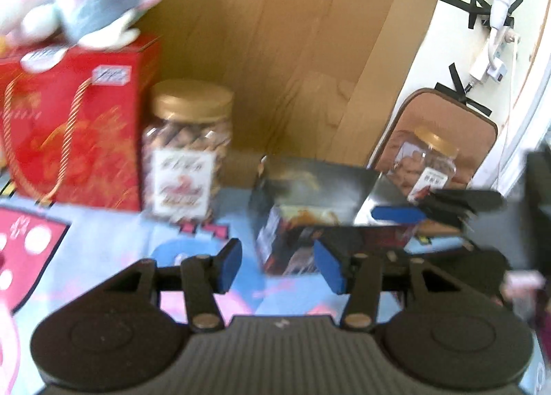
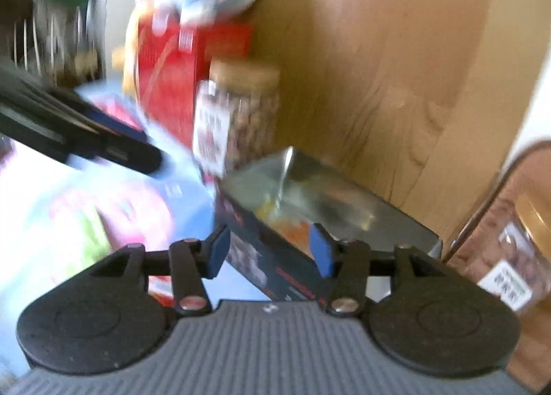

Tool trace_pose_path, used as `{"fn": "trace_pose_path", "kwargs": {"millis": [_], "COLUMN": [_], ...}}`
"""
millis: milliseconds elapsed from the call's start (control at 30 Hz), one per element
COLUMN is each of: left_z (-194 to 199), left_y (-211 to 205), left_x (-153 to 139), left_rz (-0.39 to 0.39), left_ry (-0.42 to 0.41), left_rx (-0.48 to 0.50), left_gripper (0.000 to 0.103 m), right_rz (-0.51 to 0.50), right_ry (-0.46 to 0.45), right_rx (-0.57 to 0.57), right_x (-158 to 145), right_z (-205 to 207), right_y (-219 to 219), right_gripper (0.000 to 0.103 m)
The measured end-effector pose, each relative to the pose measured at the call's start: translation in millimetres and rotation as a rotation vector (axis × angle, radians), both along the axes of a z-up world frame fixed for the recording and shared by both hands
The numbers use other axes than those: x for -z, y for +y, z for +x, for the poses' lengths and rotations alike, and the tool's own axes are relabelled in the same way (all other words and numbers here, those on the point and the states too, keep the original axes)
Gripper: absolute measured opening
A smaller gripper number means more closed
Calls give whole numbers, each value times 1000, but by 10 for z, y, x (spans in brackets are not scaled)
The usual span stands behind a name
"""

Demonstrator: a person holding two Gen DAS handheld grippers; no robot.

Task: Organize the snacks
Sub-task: 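Move the left tool to the green pouch and close on it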

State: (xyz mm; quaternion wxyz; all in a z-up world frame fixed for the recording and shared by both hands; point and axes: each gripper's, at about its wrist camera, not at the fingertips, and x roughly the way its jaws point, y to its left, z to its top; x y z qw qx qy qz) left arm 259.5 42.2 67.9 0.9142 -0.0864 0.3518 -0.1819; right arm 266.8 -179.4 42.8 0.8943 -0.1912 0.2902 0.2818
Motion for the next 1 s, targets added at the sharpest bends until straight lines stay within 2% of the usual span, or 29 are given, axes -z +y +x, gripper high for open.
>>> {"fn": "trace_pose_path", "kwargs": {"millis": [67,100,133,233,300,367,533,633,700,767,800,833,900,933,1000], "left_z": [-132,-190,-254,-354,-385,-421,-461,-511,-526,-523,-520,-513,-493,-474,-445], "left_y": [178,268,355,582,698,802,908,948,988,1039,1059,1082,1128,1151,1191], "left_x": [72,102,141,234,295,352,381,385,403,450,484,527,625,685,784], "left_rz": [-1,-1,4,21,23,15,-8,-20,-25,-46,-60,-77,-116,-144,-203], "left_ry": [2,3,7,29,48,61,69,63,61,77,90,104,129,147,182], "left_rx": [-14,-23,-36,-65,-79,-89,-88,-95,-110,-118,-117,-116,-111,-105,-91], "left_gripper": [51,52,52,52,52,52,52,62,74,77,77,77,77,77,78], "right_rz": [-116,-161,-182,-163,-160,-176,-194,-167,-127,-52,29,133,385,447,504], "right_ry": [22,26,32,135,178,195,192,179,161,91,69,86,213,275,372], "right_rx": [-10,-4,-6,-19,-80,-131,-188,-196,-184,-104,-53,-32,-19,3,37], "right_x": [130,168,174,29,-51,-92,-99,-93,-143,-265,-352,-425,-443,-361,-126], "right_z": [161,233,253,342,260,91,-228,-333,-384,-437,-446,-471,-524,-539,-572], "right_y": [86,117,121,160,224,315,271,179,93,43,2,-44,-110,-76,40], "right_gripper": [51,41,40,26,12,7,7,8,11,23,23,23,22,22,22]}}
